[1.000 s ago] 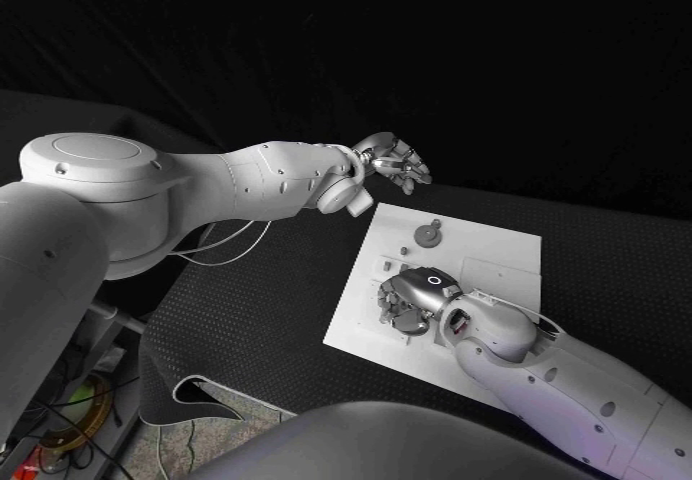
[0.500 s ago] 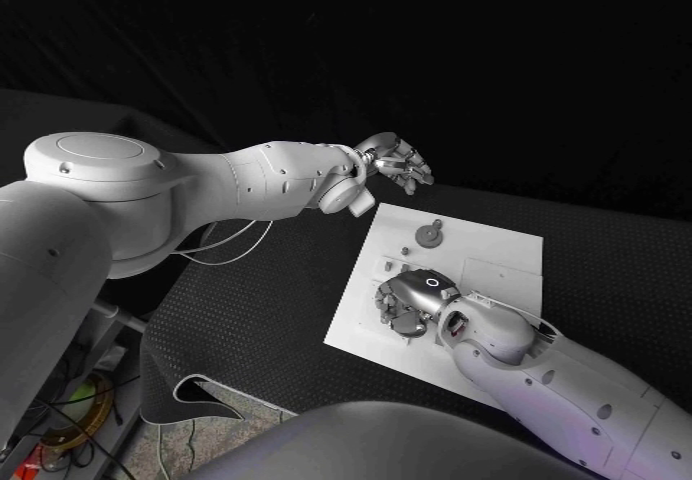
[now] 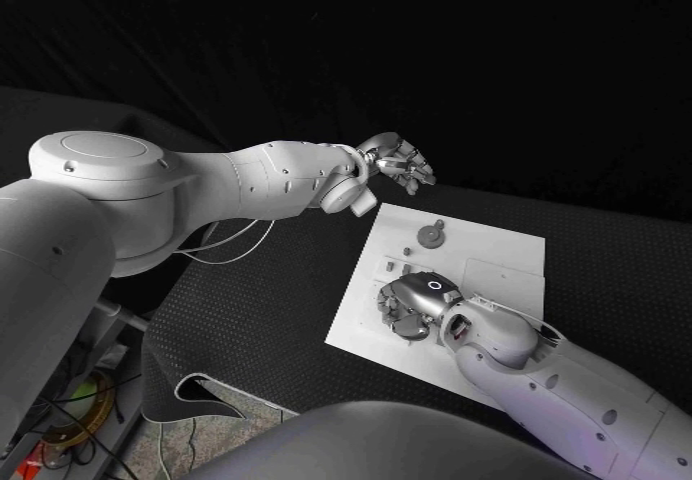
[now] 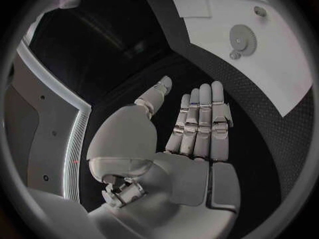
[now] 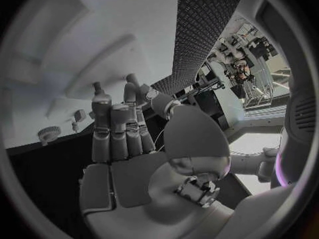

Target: Assemble the parts on the task board

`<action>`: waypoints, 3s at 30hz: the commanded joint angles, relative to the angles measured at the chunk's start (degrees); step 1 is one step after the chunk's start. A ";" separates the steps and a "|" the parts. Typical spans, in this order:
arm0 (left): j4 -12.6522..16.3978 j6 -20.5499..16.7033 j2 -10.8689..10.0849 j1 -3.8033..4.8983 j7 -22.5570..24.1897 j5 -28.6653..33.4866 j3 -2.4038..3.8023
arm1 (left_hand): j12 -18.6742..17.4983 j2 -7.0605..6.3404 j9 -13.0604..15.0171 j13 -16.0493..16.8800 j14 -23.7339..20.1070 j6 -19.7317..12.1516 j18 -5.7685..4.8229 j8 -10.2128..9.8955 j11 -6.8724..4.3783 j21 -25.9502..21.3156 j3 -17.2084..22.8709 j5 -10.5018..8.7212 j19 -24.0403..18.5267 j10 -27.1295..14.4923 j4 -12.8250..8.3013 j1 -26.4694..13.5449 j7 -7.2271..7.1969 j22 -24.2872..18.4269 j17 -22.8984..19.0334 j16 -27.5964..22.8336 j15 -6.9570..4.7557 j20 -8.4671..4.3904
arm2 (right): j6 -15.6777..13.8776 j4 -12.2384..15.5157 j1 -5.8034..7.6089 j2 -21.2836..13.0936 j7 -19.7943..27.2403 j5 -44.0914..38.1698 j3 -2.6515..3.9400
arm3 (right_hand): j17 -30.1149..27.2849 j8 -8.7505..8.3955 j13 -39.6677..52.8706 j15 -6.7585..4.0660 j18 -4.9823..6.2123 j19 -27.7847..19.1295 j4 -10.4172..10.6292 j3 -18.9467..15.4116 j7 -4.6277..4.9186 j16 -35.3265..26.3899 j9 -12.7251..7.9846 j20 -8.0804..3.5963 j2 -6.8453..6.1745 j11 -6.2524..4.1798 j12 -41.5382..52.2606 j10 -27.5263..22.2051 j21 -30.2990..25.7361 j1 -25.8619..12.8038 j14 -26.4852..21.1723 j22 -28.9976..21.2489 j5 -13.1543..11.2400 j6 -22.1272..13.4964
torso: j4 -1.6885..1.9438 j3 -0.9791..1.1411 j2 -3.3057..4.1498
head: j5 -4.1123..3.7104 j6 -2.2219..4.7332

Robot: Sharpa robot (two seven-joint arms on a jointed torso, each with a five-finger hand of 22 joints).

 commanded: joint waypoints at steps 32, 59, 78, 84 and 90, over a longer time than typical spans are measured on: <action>0.09 0.43 0.11 0.07 0.31 0.19 0.04 | 0.22 0.45 -0.09 -0.10 0.44 -0.57 0.91 0.39 0.21 -0.23 0.07 -0.17 0.33 -0.34 0.10 -0.22 -0.02 -0.11 0.18 -0.31 0.09 0.06 | 1.87 -2.04 -0.35 0.53 -0.28 -0.62 -0.25 | 0.19 -1.03 -0.60 0.49 4.89 -0.25 -1.65 -0.10 1.40 -0.23 0.44 -0.20 -1.47 0.99 -1.78 -2.20 -0.18 -0.80 -0.21 0.79 0.39 -1.50 | 0.00 0.07 0.00 | -0.85 0.01; -0.06 0.28 0.06 0.07 0.26 0.19 0.04 | 0.20 0.38 -0.11 -0.15 0.42 -0.59 0.90 0.40 0.22 -0.25 0.08 -0.17 0.29 -0.37 0.09 -0.29 -0.02 -0.16 0.29 -0.44 0.11 0.07 | -1.26 -1.85 -0.40 0.23 -0.34 0.75 -0.52 | 0.82 -4.65 -1.46 2.96 4.89 -1.72 -1.91 -10.10 4.38 -0.04 -0.53 0.36 -7.26 3.53 -4.78 -7.87 -1.12 -3.18 -2.04 0.59 0.38 -8.60 | -0.02 0.06 -0.02 | -0.89 0.01; -0.22 0.47 -0.51 0.07 0.23 0.19 0.02 | 0.20 0.40 -0.14 -0.21 0.33 -0.62 0.87 0.40 0.23 -0.29 0.14 -0.17 0.17 -0.40 0.09 -0.30 0.00 -0.23 0.39 -0.63 0.16 0.10 | -5.58 3.72 0.04 -2.97 -0.17 1.70 1.40 | 1.00 -4.73 -1.27 3.07 4.89 -1.59 -1.94 -11.68 4.57 0.38 -0.37 0.41 -7.64 3.63 -4.69 -8.13 -1.18 -2.19 -2.10 0.60 0.39 -9.32 | -0.27 0.18 -0.08 | -1.50 0.01; -0.73 0.50 -0.76 0.05 0.22 0.19 0.01 | 0.20 0.40 -0.14 -0.22 0.33 -0.62 0.88 0.40 0.23 -0.29 0.15 -0.17 0.16 -0.39 0.08 -0.29 -0.01 -0.23 0.42 -0.64 0.16 0.10 | -7.15 7.08 1.01 -5.41 -0.03 2.70 3.67 | 1.00 -4.56 -1.13 2.95 4.89 -1.18 -1.88 -12.14 4.47 0.54 -0.25 0.29 -7.99 3.51 -4.48 -7.93 -1.06 -1.86 -1.73 0.60 0.39 -9.19 | -0.29 0.24 -0.11 | -2.32 0.01; -1.64 0.45 -0.58 0.01 0.27 0.41 -0.04 | 0.21 0.41 -0.15 -0.22 0.34 -0.62 0.88 0.41 0.23 -0.28 0.16 -0.17 0.17 -0.39 0.08 -0.29 -0.01 -0.24 0.44 -0.66 0.16 0.10 | -8.35 11.27 1.51 -9.60 0.40 6.33 6.87 | 0.95 -4.46 -1.07 2.92 4.89 -0.87 -1.55 -12.44 4.44 0.59 -0.17 0.24 -8.11 3.48 -4.41 -7.90 -1.03 -2.34 -1.47 0.56 0.39 -9.10 | -0.54 0.55 -0.34 | -3.05 0.01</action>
